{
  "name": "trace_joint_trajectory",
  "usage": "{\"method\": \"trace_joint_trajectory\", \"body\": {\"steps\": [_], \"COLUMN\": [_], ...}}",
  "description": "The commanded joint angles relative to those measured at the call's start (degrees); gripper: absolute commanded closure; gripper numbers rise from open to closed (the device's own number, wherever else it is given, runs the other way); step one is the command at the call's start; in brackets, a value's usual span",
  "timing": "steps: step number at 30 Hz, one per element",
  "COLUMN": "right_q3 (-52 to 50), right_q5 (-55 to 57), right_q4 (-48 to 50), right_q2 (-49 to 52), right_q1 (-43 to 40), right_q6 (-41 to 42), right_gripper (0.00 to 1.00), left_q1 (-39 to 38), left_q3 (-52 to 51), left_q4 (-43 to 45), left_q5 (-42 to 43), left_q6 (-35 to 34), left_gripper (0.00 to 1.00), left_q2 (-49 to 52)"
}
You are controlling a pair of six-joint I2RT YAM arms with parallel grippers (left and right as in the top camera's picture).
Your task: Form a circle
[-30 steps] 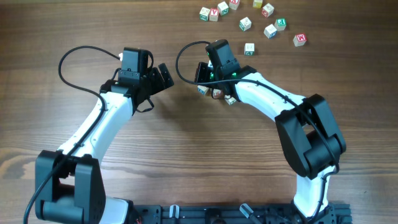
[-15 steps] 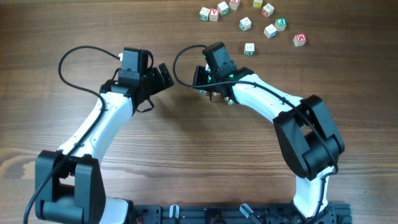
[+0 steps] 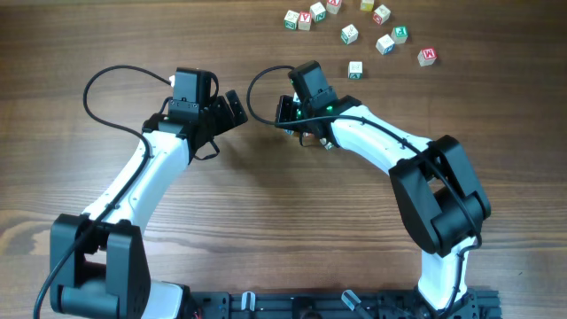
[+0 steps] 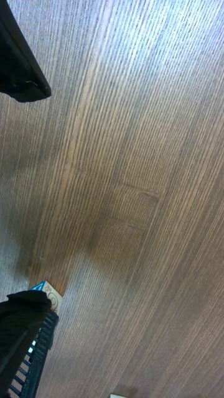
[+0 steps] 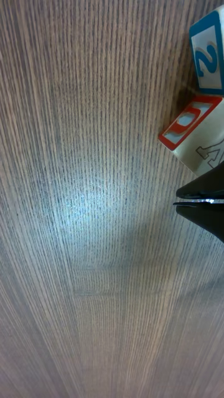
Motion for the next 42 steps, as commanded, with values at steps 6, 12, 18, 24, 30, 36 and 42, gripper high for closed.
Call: {"method": "trace_joint_trajectory", "body": {"steps": [6,12,18,24,30,36,42], "right_q3": [1.2,1.2,1.2,1.2,1.2,1.2,1.2], "right_q5": [1.2,1.6,2.1,2.0,2.1,2.5,3.0], "right_q4": [-0.7,-0.9,0.0,2.1,3.0,0.7,0.2], "right_q2": [1.1,1.1,1.2,1.2,1.5,1.5,1.5], "right_q1": [0.3,0.3,0.3,0.3,1.0,1.0,1.0], "right_q6": [-0.5,-0.5,-0.5,-0.8,-1.7,-1.6,-1.4], "right_gripper": [0.95,0.95,0.96,0.95,0.95,0.95,0.95], "left_q1": [0.0,0.0,0.0,0.0,0.0,0.0,0.0], "left_q3": [-0.2,-0.2,-0.2,-0.2,-0.2,-0.2,-0.2], "left_q4": [0.1,0.1,0.1,0.1,0.1,0.1,0.1], "left_q5": [0.0,0.0,0.0,0.0,0.0,0.0,0.0], "left_q6": [0.9,0.9,0.9,0.9,0.9,0.9,0.9], "left_gripper": [0.0,0.0,0.0,0.0,0.0,0.0,0.0], "left_q2": [-1.1,-1.1,-1.1,-1.1,-1.1,-1.1,-1.1]}}
